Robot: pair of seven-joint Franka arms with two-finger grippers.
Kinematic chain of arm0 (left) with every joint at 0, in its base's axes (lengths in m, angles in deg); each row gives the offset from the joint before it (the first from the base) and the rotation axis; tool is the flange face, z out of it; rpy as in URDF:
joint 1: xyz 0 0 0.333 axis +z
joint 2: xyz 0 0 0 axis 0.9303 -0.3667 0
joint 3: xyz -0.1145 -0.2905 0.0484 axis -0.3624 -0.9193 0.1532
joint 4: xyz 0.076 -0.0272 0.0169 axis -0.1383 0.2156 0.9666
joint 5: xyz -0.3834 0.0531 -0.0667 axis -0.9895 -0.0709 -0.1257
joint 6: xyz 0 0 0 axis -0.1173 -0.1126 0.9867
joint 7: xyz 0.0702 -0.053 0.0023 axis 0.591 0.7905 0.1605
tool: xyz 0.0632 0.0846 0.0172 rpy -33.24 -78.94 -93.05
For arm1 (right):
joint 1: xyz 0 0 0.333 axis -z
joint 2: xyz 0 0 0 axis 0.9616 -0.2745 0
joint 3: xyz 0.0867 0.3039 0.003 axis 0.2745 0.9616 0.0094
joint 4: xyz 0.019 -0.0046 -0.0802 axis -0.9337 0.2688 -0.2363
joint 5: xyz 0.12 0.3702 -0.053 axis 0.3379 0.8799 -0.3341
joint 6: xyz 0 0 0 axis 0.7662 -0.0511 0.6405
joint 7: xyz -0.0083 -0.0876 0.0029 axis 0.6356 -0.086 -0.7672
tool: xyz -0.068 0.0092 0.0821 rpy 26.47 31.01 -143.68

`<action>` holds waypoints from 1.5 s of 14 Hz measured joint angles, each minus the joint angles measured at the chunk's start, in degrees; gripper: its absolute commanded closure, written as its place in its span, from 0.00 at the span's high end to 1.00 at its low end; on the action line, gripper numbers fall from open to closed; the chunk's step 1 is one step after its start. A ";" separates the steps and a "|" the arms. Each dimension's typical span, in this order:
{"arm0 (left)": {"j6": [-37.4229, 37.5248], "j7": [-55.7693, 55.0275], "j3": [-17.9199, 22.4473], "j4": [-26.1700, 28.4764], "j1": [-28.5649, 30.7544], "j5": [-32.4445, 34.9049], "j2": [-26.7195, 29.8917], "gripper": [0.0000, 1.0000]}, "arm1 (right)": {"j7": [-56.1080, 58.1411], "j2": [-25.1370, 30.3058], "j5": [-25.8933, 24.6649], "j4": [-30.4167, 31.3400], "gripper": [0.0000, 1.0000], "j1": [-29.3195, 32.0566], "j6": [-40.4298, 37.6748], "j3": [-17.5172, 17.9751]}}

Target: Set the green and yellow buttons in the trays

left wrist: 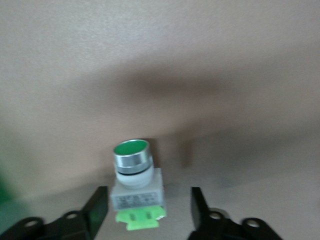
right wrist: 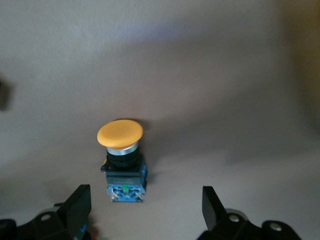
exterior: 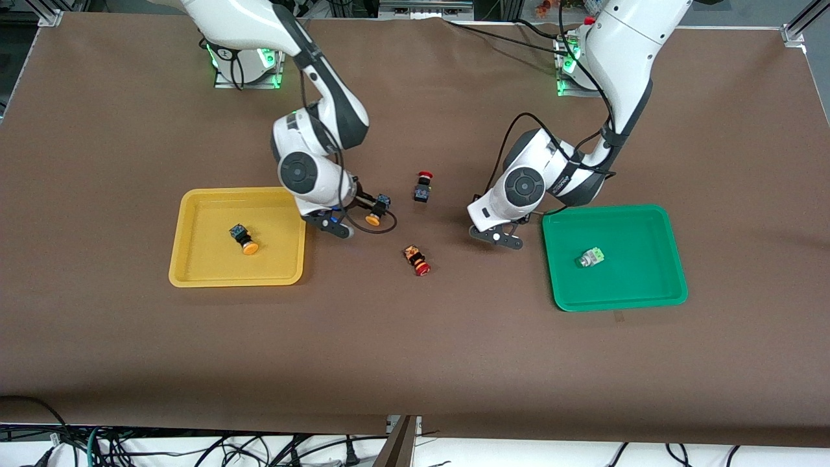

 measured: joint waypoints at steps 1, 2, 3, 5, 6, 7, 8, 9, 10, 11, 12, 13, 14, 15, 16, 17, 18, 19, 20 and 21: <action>0.00 -0.04 0.06 0.02 0.08 0.74 -0.07 0.11 | -0.90 -1.23 0.26 -0.05 0.98 -1.18 1.75 0.00; 0.00 -0.05 0.10 -0.01 0.18 1.12 -0.07 0.09 | -1.36 -2.08 0.39 -0.07 0.92 -1.95 3.00 0.00; 0.02 -0.05 0.12 -0.10 0.26 1.25 -0.04 0.09 | -1.59 -2.64 0.40 -0.09 0.80 -2.43 3.89 0.00; 2.39 -0.05 0.28 -1.25 0.52 1.30 0.50 0.09 | -1.64 -3.38 0.41 -0.08 0.47 -2.79 5.06 -0.01; 6.39 -0.05 0.43 -3.03 0.89 1.33 1.22 0.09 | -1.63 -3.51 0.41 -0.08 0.33 -2.81 5.16 -0.02; 11.91 0.16 0.58 -5.72 1.58 1.44 2.10 0.10 | -1.50 -3.50 0.39 -0.08 0.25 -2.81 5.16 -0.06; 17.59 0.99 0.76 -8.82 2.59 1.73 3.02 0.12 | -1.16 -3.42 0.38 -0.11 0.21 -2.82 5.14 -0.16; 22.17 2.89 0.97 -11.73 4.11 2.71 3.87 0.12 | -0.53 -3.13 0.32 -0.21 0.21 -2.85 4.62 -0.47; 24.68 5.73 1.18 -13.53 6.10 4.70 4.45 0.13 | 0.38 -2.54 -0.33 -0.57 0.21 -2.95 2.60 -1.36; 25.64 9.41 1.40 -14.33 8.54 7.05 4.67 0.16 | 1.73 -1.63 -2.20 -1.39 0.21 -3.06 -0.87 -3.09; 25.76 13.23 1.60 -14.42 11.18 8.99 4.55 0.16 | 4.19 -0.41 -4.39 -2.51 0.22 -3.05 -5.25 -5.28; 25.63 17.13 1.75 -14.39 14.11 10.45 4.08 0.16 | 8.16 1.01 -6.04 -3.86 0.22 -3.00 -10.35 -8.06; 24.88 20.97 1.83 -14.31 16.93 11.66 3.23 0.19 | 13.18 2.31 -6.73 -4.92 0.25 -2.94 -14.91 -11.12; 23.15 24.70 1.88 -14.11 19.57 12.63 2.04 0.20 | 19.14 3.29 -6.95 -5.46 0.29 -2.84 -18.19 -14.40; 21.10 27.58 1.93 -13.72 21.77 13.29 0.63 0.26 | 25.77 3.79 -7.04 -5.48 0.33 -2.70 -19.86 -17.62; 18.80 29.70 1.93 -12.99 23.59 13.54 -0.80 0.34 | 32.17 3.77 -7.04 -5.36 0.34 -2.45 -20.63 -20.40; 16.44 31.23 1.92 -12.20 24.75 13.56 -1.97 0.55 | 36.90 3.49 -7.03 -5.00 0.42 -1.99 -20.77 -22.26; 14.57 32.15 1.90 -11.43 25.34 13.57 -2.83 0.89 | 39.94 3.01 -7.03 -4.36 0.53 -1.17 -20.51 -23.14; 13.90 32.56 1.85 -11.09 25.47 13.57 -3.26 1.00 | 41.23 2.42 -7.02 -3.56 0.70 -0.39 -19.48 -23.30; 13.88 32.67 1.63 -11.11 25.46 13.58 -3.30 1.00 | 41.79 1.73 -7.02 -2.58 0.88 -0.05 -17.39 -23.29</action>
